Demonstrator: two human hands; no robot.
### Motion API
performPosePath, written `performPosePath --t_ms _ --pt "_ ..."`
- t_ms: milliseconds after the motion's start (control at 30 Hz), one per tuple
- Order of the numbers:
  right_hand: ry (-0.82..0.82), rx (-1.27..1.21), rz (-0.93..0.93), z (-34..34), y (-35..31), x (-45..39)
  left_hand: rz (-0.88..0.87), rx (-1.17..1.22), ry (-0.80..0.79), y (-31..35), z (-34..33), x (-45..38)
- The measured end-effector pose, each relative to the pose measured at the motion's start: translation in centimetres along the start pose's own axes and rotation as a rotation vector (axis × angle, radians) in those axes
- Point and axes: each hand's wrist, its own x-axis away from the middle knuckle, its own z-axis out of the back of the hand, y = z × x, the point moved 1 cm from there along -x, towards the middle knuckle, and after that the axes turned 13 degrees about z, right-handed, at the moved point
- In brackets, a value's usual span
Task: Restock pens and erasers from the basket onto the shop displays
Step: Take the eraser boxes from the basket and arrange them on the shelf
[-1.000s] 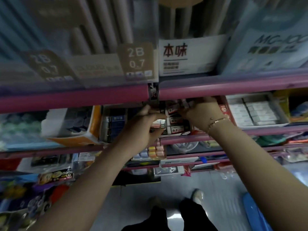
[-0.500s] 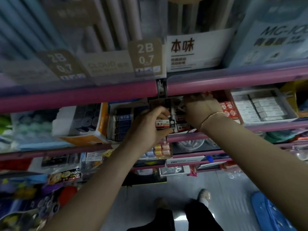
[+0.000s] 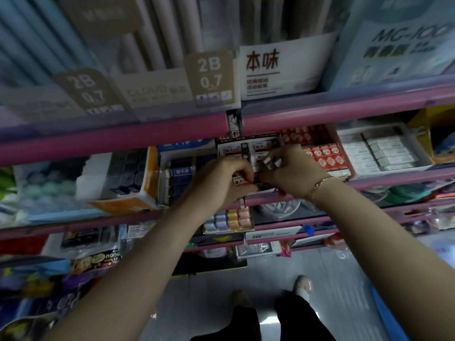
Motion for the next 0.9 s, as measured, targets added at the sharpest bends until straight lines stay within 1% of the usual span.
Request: performPosePath --t_ms 100,200,267,367,467,533,600,700,767,800,833,900 --pt "0.009 0.077 0.015 -0.8 -0.3 0.0 -0.117 -0.096 0.02 0.0 0.1 0.0" --pt "-0.01 0.151 0.007 -1.5 -0.8 -0.1 -0.148 -0.19 0.034 -0.3 0.6 0.7" --pt "-0.045 0.123 0.007 -1.6 -1.0 -0.2 -0.198 -0.273 0.041 -0.3 1.0 1.1" --pt "-0.06 -0.067 -0.035 -0.6 -0.7 -0.1 -0.294 -0.429 0.088 -0.5 1.4 1.5" --pt "0.06 -0.301 -0.067 1.0 0.2 0.3 -0.294 -0.462 0.132 -0.7 1.6 1.6" --pt "0.112 -0.382 -0.102 1.9 0.7 0.5 -0.291 -0.458 0.124 -0.5 1.2 1.5" --pt "0.094 -0.481 -0.129 2.4 0.8 0.7 -0.323 -0.473 0.085 -0.3 0.3 1.3" --pt "0.024 -0.608 -0.093 2.5 0.7 1.0 -0.366 -0.486 0.062 -0.2 -0.5 1.2" --pt "0.014 -0.668 -0.043 2.4 0.8 1.2 -0.351 -0.447 0.07 -0.3 -0.5 1.1" --pt "0.019 -0.68 -0.021 2.4 0.8 1.3 -0.328 -0.383 0.067 -0.2 -0.4 1.0" --pt "0.026 -0.678 0.001 2.5 0.8 1.4 -0.271 -0.248 0.047 -0.1 -0.4 1.0" --pt "0.043 -0.662 0.047 2.6 1.0 1.7 -0.045 0.133 0.02 0.6 0.0 1.1"
